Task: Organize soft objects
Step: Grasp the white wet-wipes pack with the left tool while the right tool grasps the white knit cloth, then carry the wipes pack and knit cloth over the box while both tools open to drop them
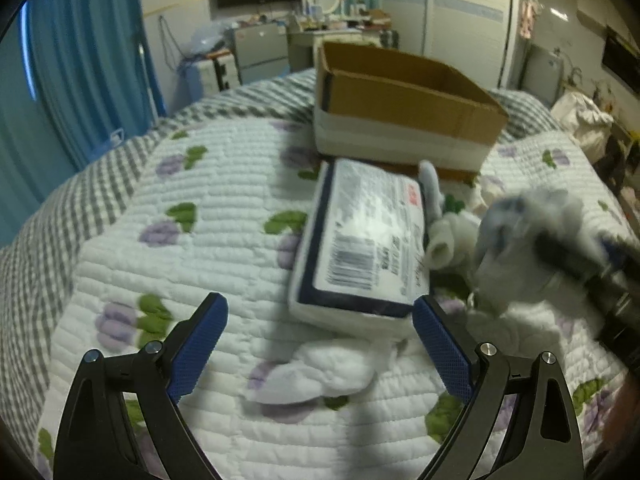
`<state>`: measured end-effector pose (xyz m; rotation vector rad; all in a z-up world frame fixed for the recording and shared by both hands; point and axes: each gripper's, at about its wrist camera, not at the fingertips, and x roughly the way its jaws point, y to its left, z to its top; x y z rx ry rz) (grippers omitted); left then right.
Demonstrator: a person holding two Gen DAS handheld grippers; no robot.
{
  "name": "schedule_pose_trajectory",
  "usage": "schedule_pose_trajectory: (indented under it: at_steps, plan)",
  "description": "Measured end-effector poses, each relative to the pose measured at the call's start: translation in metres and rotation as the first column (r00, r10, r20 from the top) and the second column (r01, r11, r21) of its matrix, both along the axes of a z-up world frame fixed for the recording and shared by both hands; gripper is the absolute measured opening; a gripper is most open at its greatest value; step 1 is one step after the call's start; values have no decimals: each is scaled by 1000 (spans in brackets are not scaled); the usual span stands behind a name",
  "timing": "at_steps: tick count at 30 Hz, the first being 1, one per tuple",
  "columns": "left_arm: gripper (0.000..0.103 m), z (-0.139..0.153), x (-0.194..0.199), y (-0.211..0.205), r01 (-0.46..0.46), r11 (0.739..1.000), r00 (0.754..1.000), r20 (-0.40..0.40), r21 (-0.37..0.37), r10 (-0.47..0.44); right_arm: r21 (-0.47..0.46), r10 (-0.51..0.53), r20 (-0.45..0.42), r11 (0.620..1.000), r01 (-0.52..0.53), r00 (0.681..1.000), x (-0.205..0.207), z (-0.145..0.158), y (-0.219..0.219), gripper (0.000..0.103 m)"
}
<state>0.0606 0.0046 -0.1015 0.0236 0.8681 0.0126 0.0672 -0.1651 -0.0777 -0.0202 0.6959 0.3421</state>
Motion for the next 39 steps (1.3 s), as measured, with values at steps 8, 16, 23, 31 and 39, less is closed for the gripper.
schedule_pose_trajectory:
  at_steps: [8,16,23,31,39]
  plan:
    - [95,-18,15,-20,61,998,997,-42,25,-60,23,-19,5,1000,19,1000,8,8,-15,41]
    - [94,-27,32,-33,115,991,993,-28,62,-113,31,-21,-32,999,22,999,15,-4,-19,41]
    - [70,-18,18,-42,115,984,993,12,138,-117,36,-15,-18,999,15,1000,11,1,-20,41]
    - [57,13,-5,-40,91,992,993,67,85,-97,55,-7,30,998,6,1000,-4,22,-26,41]
    - [54,65,-27,-40,82,996,981,173,45,-88,81,-19,88,997,12,996,-22,48,-38,41]
